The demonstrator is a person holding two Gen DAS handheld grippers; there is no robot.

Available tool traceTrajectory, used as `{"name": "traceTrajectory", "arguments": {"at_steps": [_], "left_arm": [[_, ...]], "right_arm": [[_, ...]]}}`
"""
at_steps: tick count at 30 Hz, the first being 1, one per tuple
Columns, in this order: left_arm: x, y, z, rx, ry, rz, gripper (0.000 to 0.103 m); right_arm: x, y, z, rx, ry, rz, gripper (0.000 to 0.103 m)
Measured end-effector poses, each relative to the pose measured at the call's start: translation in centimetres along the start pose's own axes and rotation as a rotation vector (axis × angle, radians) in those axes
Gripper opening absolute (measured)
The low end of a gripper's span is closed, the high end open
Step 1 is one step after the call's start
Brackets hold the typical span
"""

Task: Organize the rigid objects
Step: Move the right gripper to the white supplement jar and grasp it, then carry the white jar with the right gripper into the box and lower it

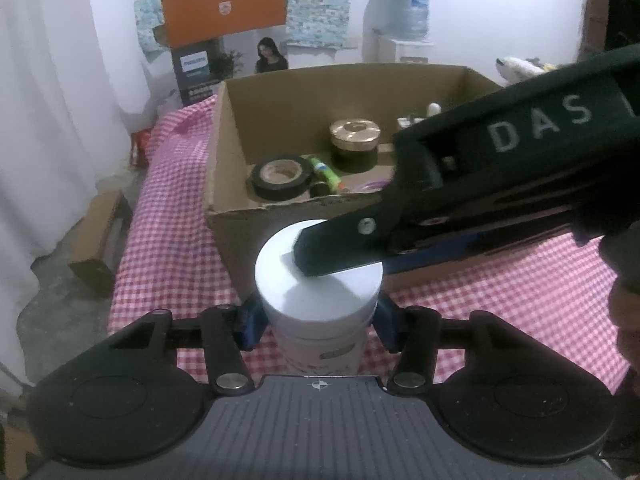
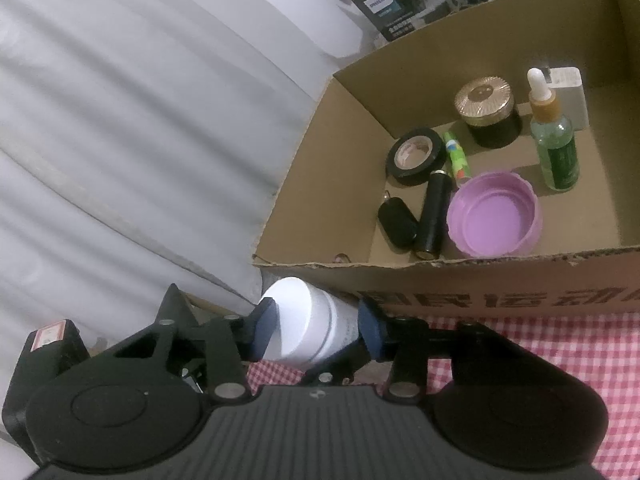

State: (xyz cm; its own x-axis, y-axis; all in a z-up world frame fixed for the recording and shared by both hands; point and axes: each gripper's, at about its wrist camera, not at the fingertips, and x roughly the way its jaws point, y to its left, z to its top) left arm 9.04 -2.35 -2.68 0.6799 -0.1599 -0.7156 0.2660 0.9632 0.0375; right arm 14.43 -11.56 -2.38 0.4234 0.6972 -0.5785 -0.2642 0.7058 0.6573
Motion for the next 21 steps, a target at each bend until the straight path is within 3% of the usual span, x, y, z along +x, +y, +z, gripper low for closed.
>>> {"name": "traceTrajectory", "arguments": {"at_steps": [21], "left_arm": [[-0.5,-3.1,-0.4,0.045,0.008,-0.045,0.053]], "right_arm": [[-3.1,-1.4,-1.5,0.034,-0.012,-0.028,0.050]]}}
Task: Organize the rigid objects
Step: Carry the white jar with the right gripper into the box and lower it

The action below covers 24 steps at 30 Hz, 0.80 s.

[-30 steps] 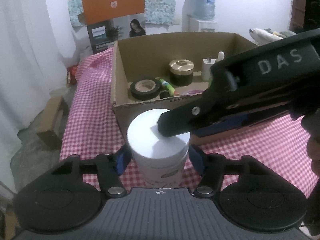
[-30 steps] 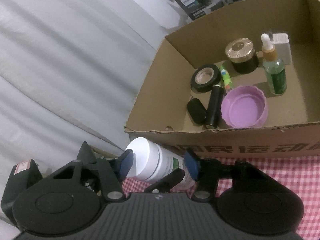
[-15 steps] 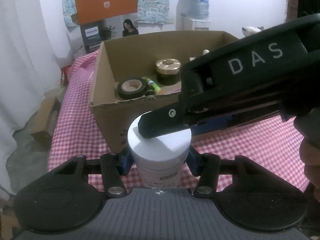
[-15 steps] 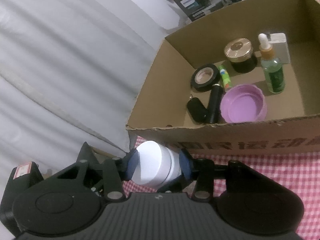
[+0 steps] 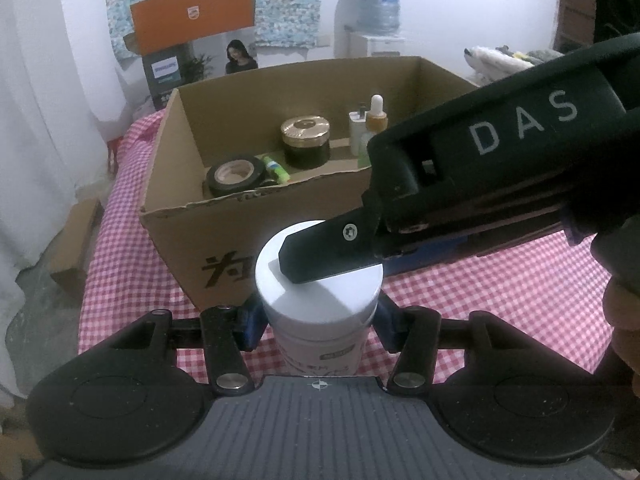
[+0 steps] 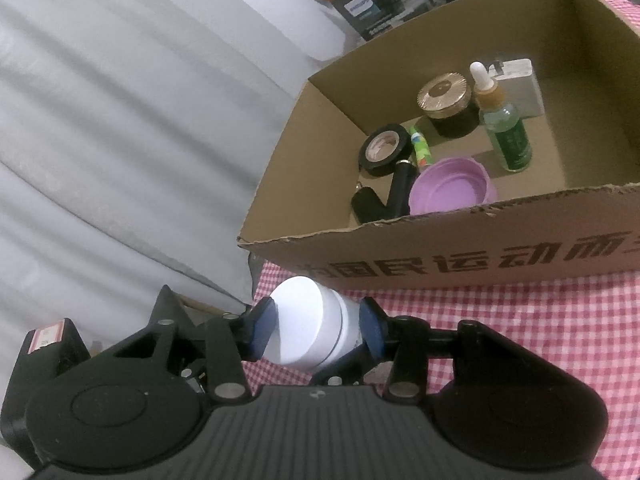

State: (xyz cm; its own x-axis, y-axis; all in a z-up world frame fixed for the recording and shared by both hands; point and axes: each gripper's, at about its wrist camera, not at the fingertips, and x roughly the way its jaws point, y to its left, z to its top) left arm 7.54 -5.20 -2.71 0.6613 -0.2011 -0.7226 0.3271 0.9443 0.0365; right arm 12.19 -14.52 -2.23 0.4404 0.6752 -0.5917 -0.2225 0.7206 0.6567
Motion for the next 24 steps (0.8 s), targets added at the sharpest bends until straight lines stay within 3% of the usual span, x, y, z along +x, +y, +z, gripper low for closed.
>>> {"name": "traceTrajectory", "arguments": {"at_steps": [12,24], "left_arm": [[-0.9,-0.9,0.1,0.006,0.002,0.013,0.053],[-4.4,-2.0,0.9,0.024,-0.059,0.045,0.053]], "right_arm": [[-0.5,-0.2,-0.1,0.003,-0.008,0.020,0.049],[-3.1,1.4,-0.4,-0.040,-0.061,0.056,0.049]]}}
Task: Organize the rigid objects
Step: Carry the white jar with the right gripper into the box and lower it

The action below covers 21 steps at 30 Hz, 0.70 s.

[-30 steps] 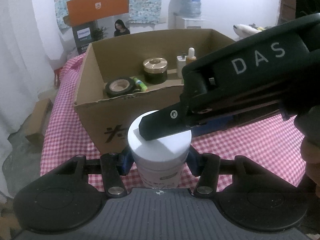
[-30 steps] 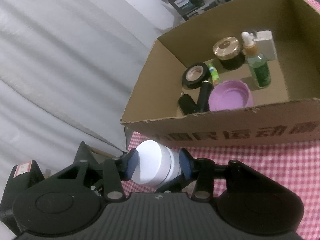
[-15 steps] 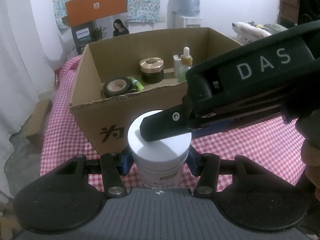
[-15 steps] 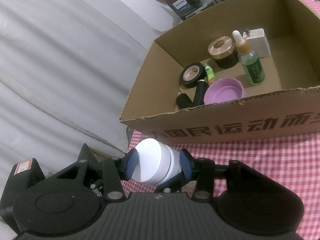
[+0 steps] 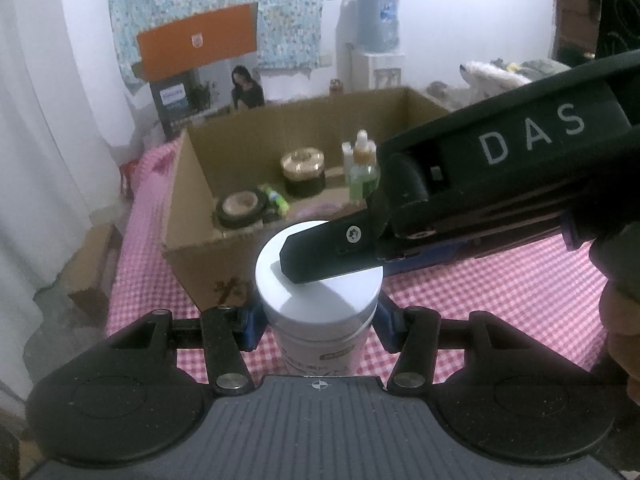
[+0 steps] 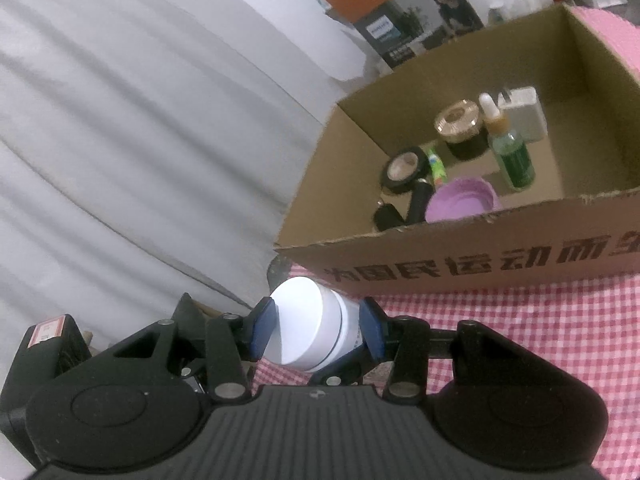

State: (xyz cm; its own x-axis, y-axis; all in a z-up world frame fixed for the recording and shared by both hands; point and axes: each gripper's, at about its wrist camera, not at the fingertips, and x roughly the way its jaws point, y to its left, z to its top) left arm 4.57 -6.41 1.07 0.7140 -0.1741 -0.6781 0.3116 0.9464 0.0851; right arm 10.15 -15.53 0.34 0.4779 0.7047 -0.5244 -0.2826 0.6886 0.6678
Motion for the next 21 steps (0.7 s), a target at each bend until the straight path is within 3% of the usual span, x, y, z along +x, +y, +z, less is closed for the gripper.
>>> {"name": "traceTrajectory", "arguments": {"at_steps": [7,11,16,21], "left_arm": [[-3.6,0.0,3.3,0.058,-0.106,0.005,0.053],[-4.1,-0.2,6.0,0.082,-0.144,-0.041,0.053],[-2.1,-0.8,10.0,0.077,-0.123,-0.156,0.053],[2.0,-2.2,12.5,0.070,-0.042,-0.245,0.053]], "right_arm": [[-3.1,3.5,1.6,-0.090,-0.090,0.038,0.050],[-5.3,4.6,3.7,-0.121,-0.145,0.040,0.050],[-7.3,4.3,6.6,-0.129,-0.194,-0.008,0.050],[-8.1,1.6,9.0,-0.093,-0.209,-0.082,0.050]]}}
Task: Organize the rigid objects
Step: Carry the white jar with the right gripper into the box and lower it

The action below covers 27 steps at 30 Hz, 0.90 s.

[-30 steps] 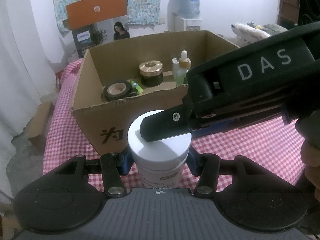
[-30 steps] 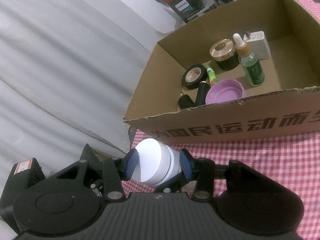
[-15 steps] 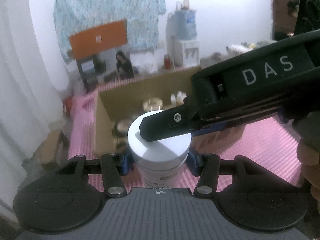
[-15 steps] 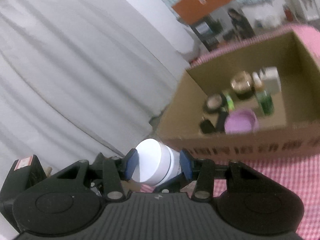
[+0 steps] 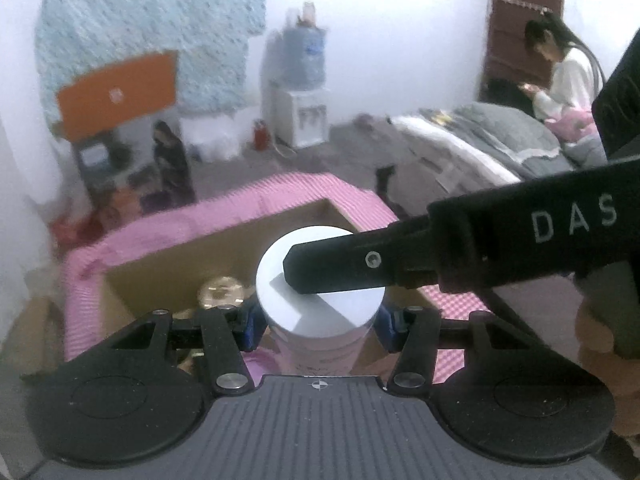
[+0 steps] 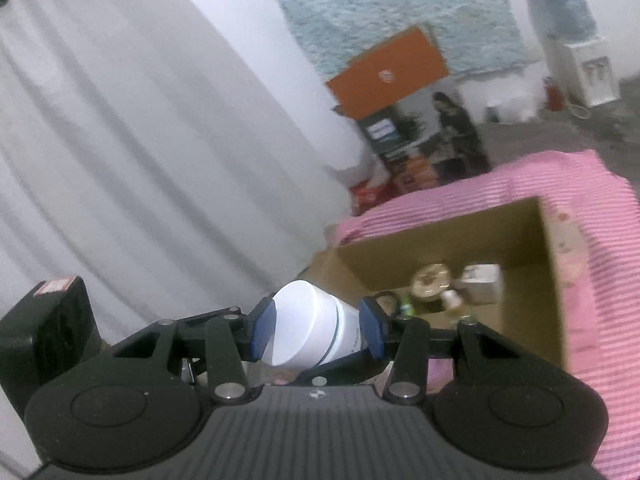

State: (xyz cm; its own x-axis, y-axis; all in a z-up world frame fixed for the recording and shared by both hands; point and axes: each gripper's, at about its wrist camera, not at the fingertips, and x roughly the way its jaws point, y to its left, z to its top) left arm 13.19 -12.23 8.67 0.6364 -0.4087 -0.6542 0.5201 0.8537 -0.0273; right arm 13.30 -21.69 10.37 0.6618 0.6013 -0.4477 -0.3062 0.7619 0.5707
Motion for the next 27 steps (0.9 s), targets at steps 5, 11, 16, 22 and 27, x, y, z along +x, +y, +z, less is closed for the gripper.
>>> {"name": "traceTrajectory", "arguments": {"at_steps": [5,11,16,22,27], "left_arm": [[4.6,-0.4,0.1,-0.017,0.089,-0.043,0.053],[8.9,-0.6,0.4,-0.027,0.170,-0.051,0.053],[10.7,-1.2,0.4,-0.020,0.212,-0.049,0.053],[12.0,-1.6,0.3,-0.006,0.248,-0.036,0.055],[12.3,-2.1,0.4,0.017,0.245,-0.013,0.067]], "right_arm": [[1.3,-4.9,0.8,0.074,0.040,-0.043,0.050],[3.1,-9.6,1.0,0.128,0.090,-0.078,0.050],[4.0,-12.0,1.0,0.136,0.116,-0.093,0.049],[4.6,-13.0,1.1,0.115,0.134,-0.119,0.050],[4.6,-13.8,1.1,0.115,0.133,-0.131,0.050]]}}
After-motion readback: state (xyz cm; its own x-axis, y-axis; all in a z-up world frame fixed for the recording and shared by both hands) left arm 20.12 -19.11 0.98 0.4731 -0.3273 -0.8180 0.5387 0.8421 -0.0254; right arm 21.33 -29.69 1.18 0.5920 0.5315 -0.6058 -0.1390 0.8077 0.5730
